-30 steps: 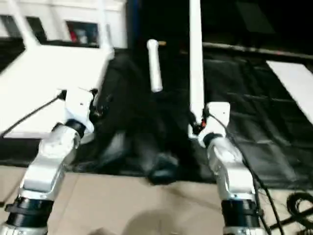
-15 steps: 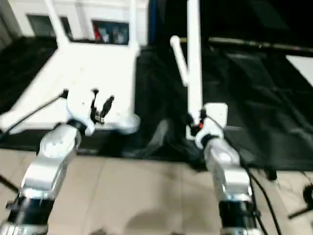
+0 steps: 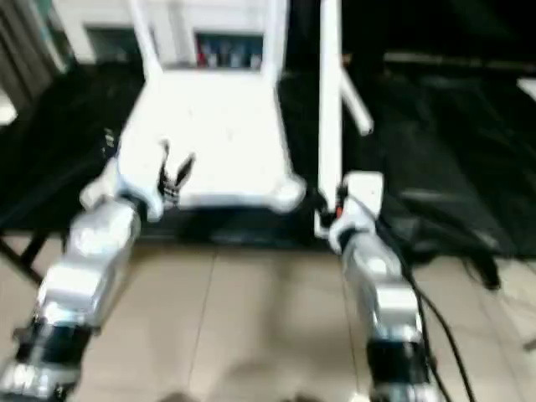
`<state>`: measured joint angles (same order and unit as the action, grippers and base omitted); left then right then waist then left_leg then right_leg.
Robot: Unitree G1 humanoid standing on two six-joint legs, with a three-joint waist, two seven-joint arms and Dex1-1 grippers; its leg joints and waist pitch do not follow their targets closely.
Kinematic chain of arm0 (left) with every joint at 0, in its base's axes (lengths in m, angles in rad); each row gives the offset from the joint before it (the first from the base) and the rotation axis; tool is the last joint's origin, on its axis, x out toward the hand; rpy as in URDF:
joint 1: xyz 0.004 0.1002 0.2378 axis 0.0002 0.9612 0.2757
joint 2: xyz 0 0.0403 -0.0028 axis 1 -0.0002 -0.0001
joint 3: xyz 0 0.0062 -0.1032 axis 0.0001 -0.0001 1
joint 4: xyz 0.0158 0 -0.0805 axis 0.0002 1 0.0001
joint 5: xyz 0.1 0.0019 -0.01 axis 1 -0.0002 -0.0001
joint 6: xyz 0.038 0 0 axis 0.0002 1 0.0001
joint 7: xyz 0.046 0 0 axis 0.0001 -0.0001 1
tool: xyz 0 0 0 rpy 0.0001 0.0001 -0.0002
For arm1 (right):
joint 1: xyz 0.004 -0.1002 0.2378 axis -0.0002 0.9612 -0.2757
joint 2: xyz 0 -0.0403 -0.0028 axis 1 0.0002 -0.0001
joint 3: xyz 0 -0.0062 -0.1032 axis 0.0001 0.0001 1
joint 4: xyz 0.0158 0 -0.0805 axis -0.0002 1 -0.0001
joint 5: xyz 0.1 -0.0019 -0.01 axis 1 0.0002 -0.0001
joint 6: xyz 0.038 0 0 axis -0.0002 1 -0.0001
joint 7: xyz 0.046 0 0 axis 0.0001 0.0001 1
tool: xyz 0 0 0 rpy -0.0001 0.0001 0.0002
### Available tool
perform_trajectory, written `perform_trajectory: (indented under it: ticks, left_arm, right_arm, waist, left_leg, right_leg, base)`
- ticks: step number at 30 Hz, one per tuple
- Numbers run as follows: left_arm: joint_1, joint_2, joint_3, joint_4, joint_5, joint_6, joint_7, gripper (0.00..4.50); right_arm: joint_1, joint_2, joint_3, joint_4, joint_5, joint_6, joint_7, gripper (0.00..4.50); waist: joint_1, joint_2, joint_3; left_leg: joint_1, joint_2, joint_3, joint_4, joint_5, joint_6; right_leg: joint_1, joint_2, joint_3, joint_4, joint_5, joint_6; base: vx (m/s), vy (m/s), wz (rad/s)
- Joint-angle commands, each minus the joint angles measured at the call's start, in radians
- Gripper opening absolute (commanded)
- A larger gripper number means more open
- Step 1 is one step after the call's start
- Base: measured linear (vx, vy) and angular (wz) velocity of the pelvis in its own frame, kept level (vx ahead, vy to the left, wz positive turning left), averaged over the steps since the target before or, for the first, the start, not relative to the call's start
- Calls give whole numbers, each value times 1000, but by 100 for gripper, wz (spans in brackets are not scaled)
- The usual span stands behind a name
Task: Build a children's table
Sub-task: Move to table
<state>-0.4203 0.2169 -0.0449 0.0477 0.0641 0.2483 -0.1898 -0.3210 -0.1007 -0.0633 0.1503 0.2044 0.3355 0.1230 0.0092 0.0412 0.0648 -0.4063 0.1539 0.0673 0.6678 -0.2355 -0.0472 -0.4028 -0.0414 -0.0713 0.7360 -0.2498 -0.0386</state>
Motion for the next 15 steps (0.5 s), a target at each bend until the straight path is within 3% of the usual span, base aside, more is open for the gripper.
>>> perform_trajectory:
  ticks: [1,2,3,4,5,6,7,8,9,11,12,14,15]
  left_arm:
    - [-1,-18,-5,0,-12,-7,-1,264]
    - [-3,-14,-10,2,-10,-6,-4,264]
    - [-5,-11,-15,5,-7,-7,-8,264]
    - [-9,-6,-24,10,-7,-11,-19,264]
    - [-9,-6,-25,11,-9,-12,-21,264]
    - [-11,-5,-27,16,-7,-14,-22,264]
    - [-12,-5,-28,21,-5,-17,-23,264]
    - [-14,-5,-27,29,-10,-14,-34,264]
    - [-18,-10,-20,38,-24,-5,-44,264]
    - [-38,-23,-5,58,-47,11,-53,264]
    - [-48,-30,1,64,-60,14,-61,264]
    - [-73,-44,12,72,-104,29,-97,264]
    - [-85,-50,17,74,-131,41,-117,281]
  right_arm:
    - [-18,-21,-20,-11,3,-14,-1,193]
    - [-20,-21,-22,-9,1,-16,0,193]
    - [-21,-21,-23,-9,-1,-16,0,193]
    - [-24,-24,-24,-12,-4,-18,3,193]
    - [-24,-25,-25,-13,-5,-18,4,193]
    - [-25,-30,-21,-17,-7,-19,14,193]
    - [-25,-33,-17,-19,-8,-19,20,193]
    - [-25,-38,-6,-21,-14,-21,31,193]
    - [-25,-44,9,-27,-19,-21,46,193]
    - [-31,-61,39,-46,-14,-14,100,193]
    - [-35,-66,47,-52,-3,-10,128,193]
    - [-47,-75,56,-62,41,7,199,193]
    - [-54,-77,53,-65,67,20,228,193]
  waist:
    - [-11,42,-87]
    - [-7,41,-89]
    - [7,22,-88]
    - [16,1,-89]
    - [39,-50,-107]
    - [76,-51,-94]
    - [74,-54,-91]
    - [72,-42,-89]
    - [67,-33,-85]
    - [56,-30,-76]
    - [50,-33,-72]
    - [52,-28,-70]
    - [54,-41,-72]
  left_leg:
    - [88,152,-95,-160,-55,7]
    - [93,134,-87,-153,-7,62]
    - [75,91,-58,-130,61,137]
    - [51,59,-28,-114,39,140]
    - [-19,-1,32,-74,71,136]
    - [-10,5,44,-80,49,115]
    - [-10,9,50,-89,29,105]
    - [-12,23,53,-106,14,79]
    - [-3,37,56,-117,-28,59]
    - [5,52,61,-133,-132,33]
    - [11,59,65,-139,-197,17]
    - [16,64,68,-143,-250,-6]
    - [16,67,69,-146,-245,-5]
  right_leg:
    - [-29,-27,5,-23,-53,-12]
    - [-24,-34,12,-42,-34,-14]
    - [-3,-61,30,-98,46,-45]
    - [20,-84,48,-143,90,-61]
    - [92,-147,86,-153,321,-84]
    - [70,-152,85,-167,355,-42]
    - [70,-142,79,-167,315,-38]
    - [74,-123,66,-164,205,-59]
    - [61,-107,62,-167,93,-89]
    - [50,-94,61,-175,-78,-118]
    - [44,-92,62,-181,-168,-119]
    - [37,-96,65,-187,-244,-107]
    - [41,-100,64,-185,-256,-104]
  base:
    - [-59,67,6]
    - [-66,-2,0]
    - [-72,-52,-3]
    - [-72,-52,-3]
    - [-73,-71,-3]
    - [-78,-72,-3]
    - [-78,-72,-3]
    - [-76,-57,-3]
    - [-73,-24,-3]
    - [-71,-13,-2]
    - [-62,6,-2]
    - [-58,8,-3]
    - [0,0,0]
